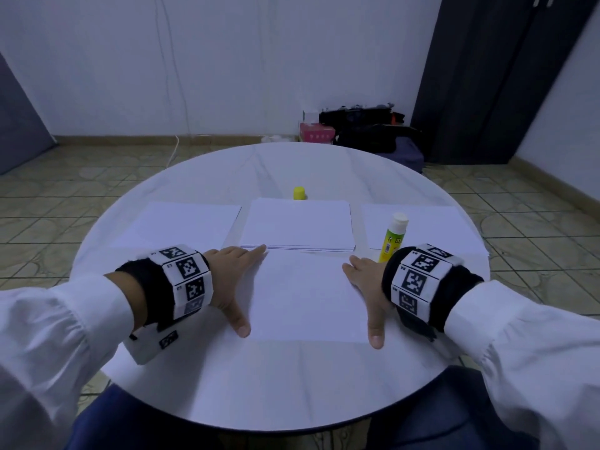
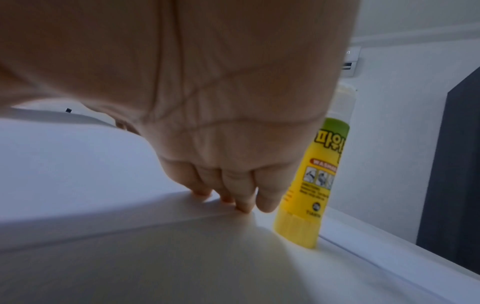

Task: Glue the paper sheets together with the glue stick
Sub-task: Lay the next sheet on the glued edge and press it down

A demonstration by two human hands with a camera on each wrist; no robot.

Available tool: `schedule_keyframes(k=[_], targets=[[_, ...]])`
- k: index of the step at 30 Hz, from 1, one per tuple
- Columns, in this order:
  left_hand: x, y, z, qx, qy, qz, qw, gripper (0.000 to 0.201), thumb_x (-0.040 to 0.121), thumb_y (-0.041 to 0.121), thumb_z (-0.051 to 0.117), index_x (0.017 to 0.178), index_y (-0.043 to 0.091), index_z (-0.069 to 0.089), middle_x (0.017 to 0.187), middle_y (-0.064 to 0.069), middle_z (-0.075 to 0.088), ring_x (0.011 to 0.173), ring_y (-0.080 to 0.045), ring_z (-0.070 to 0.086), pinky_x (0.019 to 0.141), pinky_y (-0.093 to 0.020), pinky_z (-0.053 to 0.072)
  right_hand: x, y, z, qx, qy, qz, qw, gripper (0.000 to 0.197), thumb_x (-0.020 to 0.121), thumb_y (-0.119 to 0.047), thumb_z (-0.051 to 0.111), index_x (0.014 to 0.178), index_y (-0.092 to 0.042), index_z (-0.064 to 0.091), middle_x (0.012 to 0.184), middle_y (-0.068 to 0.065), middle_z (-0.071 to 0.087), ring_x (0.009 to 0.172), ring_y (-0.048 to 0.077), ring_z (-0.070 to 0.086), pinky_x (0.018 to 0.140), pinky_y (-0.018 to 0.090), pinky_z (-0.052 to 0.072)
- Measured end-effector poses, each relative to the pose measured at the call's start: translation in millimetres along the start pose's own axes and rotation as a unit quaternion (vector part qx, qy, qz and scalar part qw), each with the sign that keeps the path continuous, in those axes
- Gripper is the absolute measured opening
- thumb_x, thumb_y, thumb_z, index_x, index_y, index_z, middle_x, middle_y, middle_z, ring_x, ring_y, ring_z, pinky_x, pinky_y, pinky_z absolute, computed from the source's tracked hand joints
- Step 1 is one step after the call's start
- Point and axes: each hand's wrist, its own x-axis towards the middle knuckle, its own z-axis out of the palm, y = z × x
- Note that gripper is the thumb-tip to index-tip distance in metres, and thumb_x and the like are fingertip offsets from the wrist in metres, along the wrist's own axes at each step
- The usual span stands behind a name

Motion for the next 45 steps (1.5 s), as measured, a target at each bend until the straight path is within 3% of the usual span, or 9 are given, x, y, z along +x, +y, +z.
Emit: schedule_keyframes(k=[5,9,14,17,21,31,34,39,45], targets=[[-11,-6,-2,-0.317,0.029,-0.047,0.947,0.128,0.068,0.026,0.086,0.149,0.038,-0.012,0.147,-0.002,0.035,0.121,-0.023,0.052,0.099,-0.033,0.045,-10,5,6,0.058,0.017,0.009,0.998,0.133,0.058,-0.045,0.086,0.15,-0.008,-0.002,0.156,0.011,0.005,0.143,0.026,0.014,0.114,0.046,0.024],[-16,-11,6,-0.486,0.05,-0.065,0.87,0.057,0.078,-0.009,0.071,0.126,0.019,0.057,0.105,-0.01,0.059,0.088,-0.024,0.062,0.072,-0.032,0.057,-22,8,14,0.13,0.035,0.002,0.991,0.131,0.064,-0.036,0.085,0.151,-0.018,-0.012,0.158,0.009,-0.014,0.147,0.023,-0.001,0.116,0.041,0.016],[-14,-30,6,-0.499,0.116,-0.048,0.857,0.037,0.079,-0.011,0.066,0.072,0.025,0.078,0.079,0.0,0.071,0.073,-0.015,0.063,0.062,-0.018,0.055,-21,4,29,0.25,0.089,0.026,0.964,0.077,0.065,-0.041,0.079,0.13,-0.028,0.04,0.148,0.004,0.017,0.128,0.02,0.038,0.099,0.033,0.04],[-8,-39,-6,-0.562,0.169,-0.047,0.808,0.035,0.081,-0.013,0.063,0.073,0.019,0.077,0.078,0.0,0.072,0.072,-0.014,0.062,0.059,-0.014,0.054,-7,-5,28,0.436,0.173,0.041,0.882,0.038,0.073,-0.034,0.075,0.102,-0.027,0.053,0.115,-0.002,0.046,0.094,0.011,0.053,0.073,0.016,0.043],[16,-46,-23,-0.598,0.197,-0.055,0.775,0.03,0.082,-0.013,0.062,0.08,0.015,0.073,0.088,-0.006,0.071,0.082,-0.018,0.063,0.061,-0.014,0.055,10,-15,3,0.509,0.222,0.081,0.828,0.04,0.087,-0.022,0.064,0.125,-0.013,0.055,0.127,-0.002,0.053,0.12,0.014,0.051,0.088,0.015,0.035],[83,-22,-51,-0.214,0.046,-0.113,0.969,0.074,0.073,0.042,0.079,0.138,0.021,0.047,0.141,0.001,0.047,0.124,-0.019,0.048,0.092,-0.024,0.038,44,-10,-59,0.288,0.112,0.174,0.935,0.04,0.088,-0.027,0.06,0.125,-0.013,0.054,0.116,-0.002,0.053,0.115,0.018,0.053,0.083,0.021,0.042],[90,-10,-47,-0.127,0.023,-0.12,0.984,0.095,0.068,0.052,0.079,0.142,0.014,0.033,0.139,-0.006,0.05,0.12,-0.022,0.051,0.095,-0.031,0.043,50,-3,-54,0.287,0.116,0.147,0.939,0.013,0.082,-0.021,0.068,0.092,-0.014,0.065,0.073,-0.011,0.043,0.094,0.014,0.06,0.044,0.009,0.027],[99,-16,-47,-0.129,0.043,-0.141,0.981,0.124,0.063,0.055,0.081,0.151,0.018,0.002,0.145,-0.007,0.04,0.131,-0.028,0.043,0.104,-0.038,0.04,70,0,-55,0.313,0.168,0.146,0.923,0.013,0.077,-0.016,0.07,0.084,-0.016,0.058,0.066,-0.007,0.054,0.061,0.01,0.058,0.031,0.012,0.028],[94,-14,-48,-0.108,0.043,-0.133,0.984,0.118,0.069,0.055,0.078,0.152,0.018,0.003,0.147,-0.007,0.04,0.131,-0.027,0.044,0.102,-0.035,0.041,75,-9,-50,0.244,0.162,0.185,0.938,0.033,0.086,-0.021,0.059,0.116,-0.013,0.049,0.125,0.008,0.05,0.115,0.026,0.052,0.09,0.033,0.044]])
